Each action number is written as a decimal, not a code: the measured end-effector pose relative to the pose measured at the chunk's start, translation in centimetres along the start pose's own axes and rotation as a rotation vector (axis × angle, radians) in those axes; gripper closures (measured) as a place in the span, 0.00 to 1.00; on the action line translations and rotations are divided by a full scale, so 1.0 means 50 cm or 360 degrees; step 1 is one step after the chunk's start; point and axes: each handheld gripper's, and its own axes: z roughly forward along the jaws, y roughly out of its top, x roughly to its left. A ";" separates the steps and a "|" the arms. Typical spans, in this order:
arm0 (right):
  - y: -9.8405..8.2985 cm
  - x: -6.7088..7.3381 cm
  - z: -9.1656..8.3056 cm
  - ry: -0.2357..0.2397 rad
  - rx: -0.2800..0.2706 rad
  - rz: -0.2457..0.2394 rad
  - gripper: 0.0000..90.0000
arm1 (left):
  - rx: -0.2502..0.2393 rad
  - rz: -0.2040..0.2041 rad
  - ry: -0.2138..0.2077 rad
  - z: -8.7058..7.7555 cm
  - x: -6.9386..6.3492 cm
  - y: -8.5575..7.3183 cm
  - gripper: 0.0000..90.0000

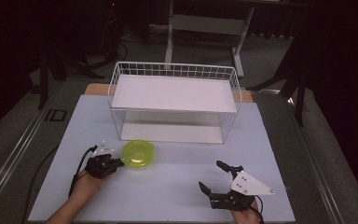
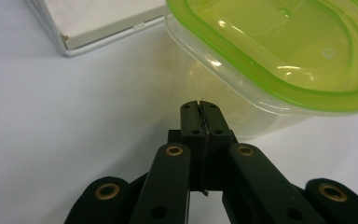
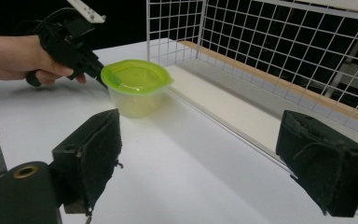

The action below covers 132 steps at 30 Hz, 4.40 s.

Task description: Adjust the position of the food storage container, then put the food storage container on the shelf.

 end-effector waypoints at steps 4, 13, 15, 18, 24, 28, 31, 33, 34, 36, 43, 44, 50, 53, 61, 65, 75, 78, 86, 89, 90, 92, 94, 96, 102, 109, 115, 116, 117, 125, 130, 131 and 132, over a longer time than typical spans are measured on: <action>-0.001 0.000 0.002 0.0004 0.0020 -0.0011 0.16 | 0.0003 -0.0011 0.0022 -0.007 0.007 -0.004 1.00; -0.002 -0.003 0.002 0.0007 0.0007 0.0015 0.16 | -0.0026 -0.0042 -0.0020 -0.010 0.000 0.008 1.00; -0.001 -0.003 0.002 0.0003 -0.0003 0.0016 0.16 | -0.0027 -0.0067 -0.0041 -0.004 -0.002 0.011 1.00; 0.000 -0.003 0.002 0.0002 -0.0005 0.0014 0.16 | -0.0017 -0.0053 -0.0059 0.010 -0.011 0.020 1.00; 0.000 -0.002 0.001 0.0008 0.0001 0.0009 0.16 | 0.0011 -0.0017 -0.0103 0.040 -0.039 0.040 1.00; -0.002 -0.004 0.002 0.0002 0.0005 0.0013 0.16 | 0.0022 0.0003 -0.0134 0.065 -0.059 0.056 1.00; -0.004 -0.005 0.005 0.0007 0.0016 0.0008 0.16 | 0.0025 0.0004 -0.0148 0.084 -0.071 0.067 1.00; -0.004 -0.005 0.008 0.0015 0.0018 0.0014 0.16 | 0.0021 0.0014 -0.0147 0.094 -0.076 0.072 1.00; -0.004 -0.004 0.008 0.0015 0.0022 0.0009 0.16 | 0.0029 0.0009 -0.0157 0.101 -0.079 0.076 1.00; -0.004 -0.003 0.008 0.0016 0.0021 0.0004 0.16 | 0.0036 0.0017 -0.0164 0.114 -0.086 0.081 1.00; -0.003 0.000 0.007 0.0019 0.0023 -0.0007 0.16 | 0.0045 0.0049 -0.0215 0.150 -0.116 0.095 1.00; -0.004 0.000 0.008 0.0022 0.0032 -0.0001 0.16 | 0.0045 0.0053 -0.0218 0.154 -0.120 0.098 1.00; -0.006 0.000 0.009 0.0031 0.0035 0.0007 0.16 | 0.0033 0.0042 -0.0234 0.176 -0.130 0.122 1.00; -0.006 0.002 0.010 0.0040 0.0042 -0.0002 0.16 | 0.0025 0.0049 -0.0238 0.181 -0.134 0.128 1.00; -0.007 0.002 0.013 0.0043 0.0070 -0.0021 0.15 | 0.0006 0.0024 -0.0227 0.148 -0.123 0.115 0.93; -0.004 0.004 0.008 0.0009 0.0044 -0.0022 0.14 | -0.0051 -0.0003 -0.0293 0.099 -0.119 0.101 0.78; 0.007 0.008 -0.002 0.0040 0.0002 0.0025 0.15 | -0.0234 0.0094 -0.0467 -0.011 -0.150 0.078 0.30; 0.012 0.008 -0.005 0.0019 0.0001 0.0021 0.16 | -0.0235 0.0104 -0.0471 -0.033 -0.170 0.081 0.14; 0.043 0.007 -0.009 -0.0003 -0.0006 -0.0022 0.16 | -0.0394 0.0138 -0.0504 -0.066 -0.196 0.097 0.02; 0.054 0.003 -0.001 -0.0077 -0.0061 -0.0026 0.16 | -0.0448 0.0170 -0.0531 -0.066 -0.193 0.109 0.02; 0.057 0.000 0.003 -0.0061 -0.0070 -0.0041 0.16 | -0.0476 0.0178 -0.0529 -0.065 -0.192 0.113 0.02; 0.061 -0.010 0.014 0.0021 -0.0056 0.0019 0.16 | -0.0486 0.0187 -0.0503 -0.060 -0.191 0.121 0.02; 0.062 -0.017 0.028 0.0025 -0.0020 0.0043 0.16 | -0.0484 0.0212 -0.0483 -0.054 -0.190 0.130 0.02; 0.062 -0.022 0.043 0.0026 0.0028 0.0102 0.15 | -0.0498 0.0218 -0.0461 -0.047 -0.189 0.138 0.02; 0.065 -0.044 0.090 -0.0010 0.0063 0.0096 0.16 | -0.0427 0.0140 -0.0501 -0.025 -0.177 0.163 0.02; 0.068 -0.064 0.139 -0.0015 0.0136 0.0197 0.13 | -0.0370 0.0118 -0.0493 0.003 -0.162 0.183 0.06; 0.054 -0.091 0.173 -0.0060 0.0200 0.0318 0.17 | -0.0303 0.0008 -0.0432 0.041 -0.141 0.190 0.16; 0.054 -0.091 0.173 -0.0060 0.0200 0.0318 0.17 | -0.0303 0.0008 -0.0432 0.041 -0.141 0.190 0.17; 0.051 -0.096 0.178 -0.0072 0.0215 0.0334 0.18 | -0.0275 -0.0029 -0.0432 0.053 -0.134 0.190 0.17; 0.028 -0.116 0.211 -0.0092 0.0303 0.0413 0.27 | -0.0138 -0.0086 -0.0381 0.099 -0.125 0.184 0.26; 0.008 -0.120 0.223 -0.0114 0.0358 0.0438 0.31 | -0.0122 -0.0170 -0.0392 0.113 -0.115 0.175 0.38; 0.005 -0.122 0.225 -0.0102 0.0364 0.0448 0.35 | -0.0112 -0.0189 -0.0398 0.117 -0.113 0.174 0.43; 0.002 -0.123 0.228 -0.0102 0.0375 0.0449 0.35 | -0.0112 -0.0197 -0.0394 0.119 -0.113 0.173 0.45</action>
